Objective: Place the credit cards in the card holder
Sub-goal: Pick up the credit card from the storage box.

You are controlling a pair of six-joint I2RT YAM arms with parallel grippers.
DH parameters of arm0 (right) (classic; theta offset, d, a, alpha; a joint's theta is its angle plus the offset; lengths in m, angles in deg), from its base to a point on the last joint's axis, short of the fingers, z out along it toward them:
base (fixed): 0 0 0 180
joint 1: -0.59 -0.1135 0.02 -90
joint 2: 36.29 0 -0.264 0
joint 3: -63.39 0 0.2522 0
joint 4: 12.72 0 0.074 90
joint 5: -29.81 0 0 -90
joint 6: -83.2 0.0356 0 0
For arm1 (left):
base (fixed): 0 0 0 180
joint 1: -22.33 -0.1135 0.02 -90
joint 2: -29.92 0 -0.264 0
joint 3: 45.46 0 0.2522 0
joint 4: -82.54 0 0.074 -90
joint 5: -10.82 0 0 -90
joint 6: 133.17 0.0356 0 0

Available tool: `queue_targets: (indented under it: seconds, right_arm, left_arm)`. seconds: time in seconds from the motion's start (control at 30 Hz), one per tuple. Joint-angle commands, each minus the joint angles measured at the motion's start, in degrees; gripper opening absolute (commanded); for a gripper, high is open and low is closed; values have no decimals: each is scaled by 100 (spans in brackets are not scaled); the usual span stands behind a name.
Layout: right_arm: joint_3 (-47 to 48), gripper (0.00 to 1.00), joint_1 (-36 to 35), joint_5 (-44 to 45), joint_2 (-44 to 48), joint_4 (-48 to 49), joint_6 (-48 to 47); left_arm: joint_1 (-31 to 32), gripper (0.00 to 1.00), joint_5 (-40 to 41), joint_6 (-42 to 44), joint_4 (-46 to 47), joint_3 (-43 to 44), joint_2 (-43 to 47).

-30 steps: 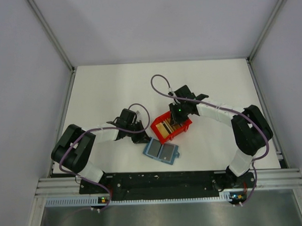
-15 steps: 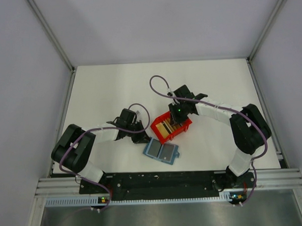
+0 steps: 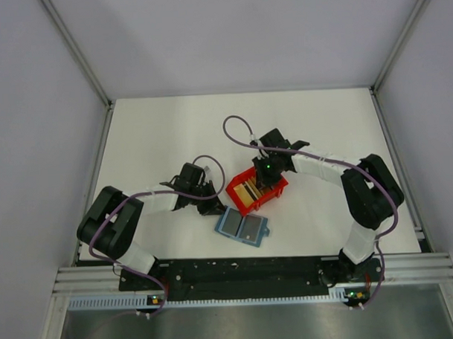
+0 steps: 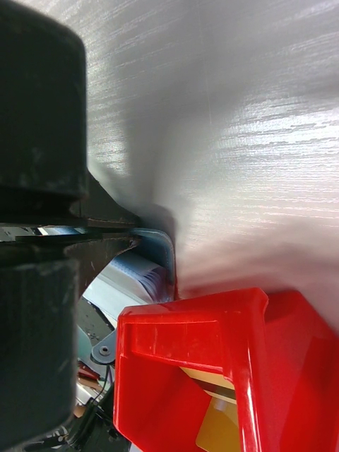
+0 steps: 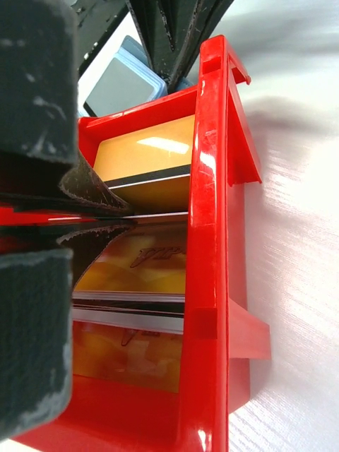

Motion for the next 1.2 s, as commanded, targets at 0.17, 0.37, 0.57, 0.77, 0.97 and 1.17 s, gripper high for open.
queue_targets:
  seconds: [0.17, 0.37, 0.57, 0.77, 0.97, 1.17]
  right_arm:
    - [110, 0, -76, 338, 382, 81, 24]
    - [137, 0, -76, 1305, 1094, 72, 225]
    - [-21, 0, -76, 1623, 1682, 81, 577]
    - [-705, 0, -243, 1166, 2693, 695, 1350]
    - [-1470, 0, -1550, 2121, 3169, 1477, 2667]
    - [-1542, 0, -3133, 3949, 2722, 2207, 3766]
  left_arm:
    - [-1, 0, 507, 220, -203, -153, -14]
    - [-1, 0, 885, 132, -360, -303, 583]
    - [16, 0, 1149, 0, -589, -461, 1198]
    - [43, 0, 1246, -316, -747, -865, 2041]
    - [175, 0, 1395, -711, -1134, -1260, 3114]
    - [324, 0, 1728, -1081, -1617, -1445, 4037]
